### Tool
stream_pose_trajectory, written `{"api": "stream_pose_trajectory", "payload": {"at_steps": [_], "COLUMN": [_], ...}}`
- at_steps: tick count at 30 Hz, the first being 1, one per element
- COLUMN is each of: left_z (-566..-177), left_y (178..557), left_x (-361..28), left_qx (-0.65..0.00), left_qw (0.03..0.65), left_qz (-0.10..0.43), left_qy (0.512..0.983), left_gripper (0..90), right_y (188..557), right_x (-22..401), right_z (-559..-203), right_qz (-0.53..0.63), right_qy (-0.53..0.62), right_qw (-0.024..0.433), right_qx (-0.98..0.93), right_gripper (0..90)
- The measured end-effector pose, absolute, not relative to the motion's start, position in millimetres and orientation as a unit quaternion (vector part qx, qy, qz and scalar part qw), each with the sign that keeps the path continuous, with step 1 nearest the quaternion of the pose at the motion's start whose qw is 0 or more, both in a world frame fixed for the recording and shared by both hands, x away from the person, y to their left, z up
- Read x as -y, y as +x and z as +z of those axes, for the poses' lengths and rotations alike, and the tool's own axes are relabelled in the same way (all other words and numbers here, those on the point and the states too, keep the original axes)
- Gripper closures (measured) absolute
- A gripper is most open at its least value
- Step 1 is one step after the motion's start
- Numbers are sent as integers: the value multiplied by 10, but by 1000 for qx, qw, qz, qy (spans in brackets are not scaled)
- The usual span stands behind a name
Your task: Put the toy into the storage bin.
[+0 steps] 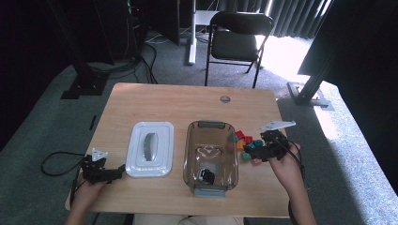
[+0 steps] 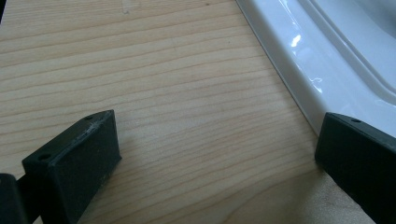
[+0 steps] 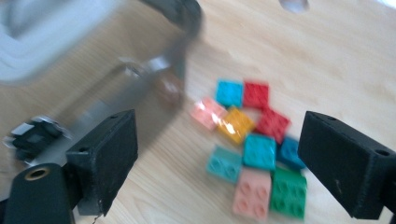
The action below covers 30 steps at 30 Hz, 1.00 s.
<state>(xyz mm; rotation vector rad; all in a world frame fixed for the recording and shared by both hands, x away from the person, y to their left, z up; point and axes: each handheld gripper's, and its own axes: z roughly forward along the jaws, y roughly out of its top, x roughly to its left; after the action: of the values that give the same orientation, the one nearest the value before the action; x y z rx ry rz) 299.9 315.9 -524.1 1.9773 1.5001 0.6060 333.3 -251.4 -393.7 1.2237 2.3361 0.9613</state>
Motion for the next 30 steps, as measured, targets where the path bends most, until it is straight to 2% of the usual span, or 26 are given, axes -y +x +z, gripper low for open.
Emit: {"api": "stream_pose_trajectory", "payload": {"at_steps": [3,10,14,18,23,28,30], "left_z": [-5241,-5241,-5241,-5241,-5241,-5241,-5241], "left_y": [2999,2998,2998,2994,2993,2993,2993], "left_x": [-3159,-3158,-3159,-3158,-3158,-3158,-3158], "left_qx": [-562,-562,-562,-562,-563,-563,-563], "left_qw": [289,289,289,288,289,289,289], "left_qz": [227,227,227,228,228,228,228], "left_qy": [741,741,741,741,740,740,740], "left_gripper": [5,5,5,5,5,5,5], "right_y": [3338,3317,3201,3113,3100,3090,3103], "right_x": [2615,2877,2964,2986,3019,3019,2993], "right_z": [-4087,-4410,-4629,-4758,-4934,-5016,-5040], "right_qz": [325,366,365,351,343,337,319], "right_qy": [465,512,524,530,542,553,542], "right_qw": [172,123,138,154,107,106,121], "right_qx": [-805,-768,-757,-756,-760,-755,-768], "right_gripper": [111,108,230,256,278,278,325]}}
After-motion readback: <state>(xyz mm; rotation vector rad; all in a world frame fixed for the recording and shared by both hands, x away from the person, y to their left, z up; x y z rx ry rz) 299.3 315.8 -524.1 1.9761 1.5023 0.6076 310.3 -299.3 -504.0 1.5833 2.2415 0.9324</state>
